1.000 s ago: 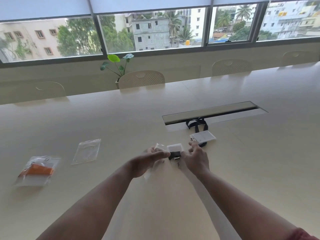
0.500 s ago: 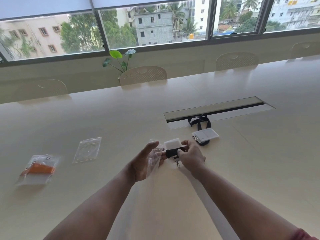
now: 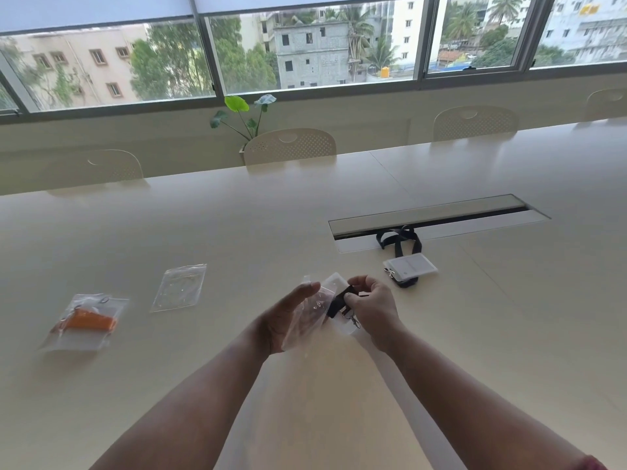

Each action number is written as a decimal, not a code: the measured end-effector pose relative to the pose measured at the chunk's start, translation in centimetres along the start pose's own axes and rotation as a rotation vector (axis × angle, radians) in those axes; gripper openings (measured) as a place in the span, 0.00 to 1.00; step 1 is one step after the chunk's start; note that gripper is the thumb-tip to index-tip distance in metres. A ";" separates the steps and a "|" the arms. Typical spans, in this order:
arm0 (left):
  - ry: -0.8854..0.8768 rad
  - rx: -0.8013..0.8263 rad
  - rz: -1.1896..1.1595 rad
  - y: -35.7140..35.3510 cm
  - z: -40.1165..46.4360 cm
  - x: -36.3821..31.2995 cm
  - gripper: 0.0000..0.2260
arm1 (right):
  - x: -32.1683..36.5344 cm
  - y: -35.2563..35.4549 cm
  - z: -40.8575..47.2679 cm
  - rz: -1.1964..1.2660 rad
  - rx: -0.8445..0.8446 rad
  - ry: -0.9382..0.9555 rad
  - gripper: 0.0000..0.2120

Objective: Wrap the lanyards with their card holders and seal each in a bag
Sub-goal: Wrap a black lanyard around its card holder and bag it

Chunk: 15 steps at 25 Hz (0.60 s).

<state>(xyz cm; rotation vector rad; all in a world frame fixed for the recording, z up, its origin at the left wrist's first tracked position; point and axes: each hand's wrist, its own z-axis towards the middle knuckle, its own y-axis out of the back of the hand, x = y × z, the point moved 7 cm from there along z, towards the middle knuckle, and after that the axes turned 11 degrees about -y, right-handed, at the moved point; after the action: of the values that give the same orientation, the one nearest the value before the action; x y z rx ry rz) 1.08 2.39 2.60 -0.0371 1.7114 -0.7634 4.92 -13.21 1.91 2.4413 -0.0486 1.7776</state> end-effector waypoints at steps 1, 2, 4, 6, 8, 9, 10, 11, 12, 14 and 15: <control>0.007 -0.004 0.008 0.0 0.0 0.0 0.21 | 0.0 -0.1 0.0 0.011 0.005 -0.002 0.10; 0.002 -0.006 0.017 0.0 -0.1 -0.1 0.22 | 0.0 -0.1 0.1 0.026 0.013 -0.003 0.10; -0.024 -0.023 0.029 0.2 0.0 0.0 0.28 | -0.1 -0.1 0.3 0.046 0.002 -0.001 0.10; -0.049 -0.046 0.006 0.4 0.1 0.2 0.34 | -0.3 0.2 0.2 0.024 -0.075 0.009 0.14; -0.077 -0.054 -0.008 0.3 0.1 0.2 0.38 | -0.6 0.3 -0.1 -0.001 -0.152 -0.003 0.19; -0.092 -0.060 0.003 0.2 0.0 0.0 0.38 | -0.9 0.1 -0.2 0.007 -0.162 -0.035 0.21; -0.102 -0.056 0.010 -0.1 -0.2 -0.2 0.37 | -1.2 -0.3 -0.2 0.053 -0.142 -0.089 0.21; -0.110 -0.044 0.010 -0.3 -0.2 -0.2 0.36 | -1.6 -0.8 -0.2 0.137 -0.097 -0.156 0.20; -0.110 -0.040 0.006 -0.4 -0.2 -0.2 0.36 | -2.0 -1.5 -0.3 0.240 -0.037 -0.222 0.18; -0.099 -0.065 -0.011 -0.2 -0.4 -0.1 0.36 | -2.2 -2.6 -0.6 0.419 0.058 -0.295 0.13; -0.100 -0.070 -0.020 -0.2 -0.5 -0.1 0.36 | -2.2 -2.8 -0.8 0.465 0.076 -0.304 0.12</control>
<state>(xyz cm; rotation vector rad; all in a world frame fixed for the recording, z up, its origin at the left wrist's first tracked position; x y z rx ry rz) 0.65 2.51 2.86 -0.1388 1.6442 -0.7052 3.79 -10.45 -0.15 2.9137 -0.6351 1.5487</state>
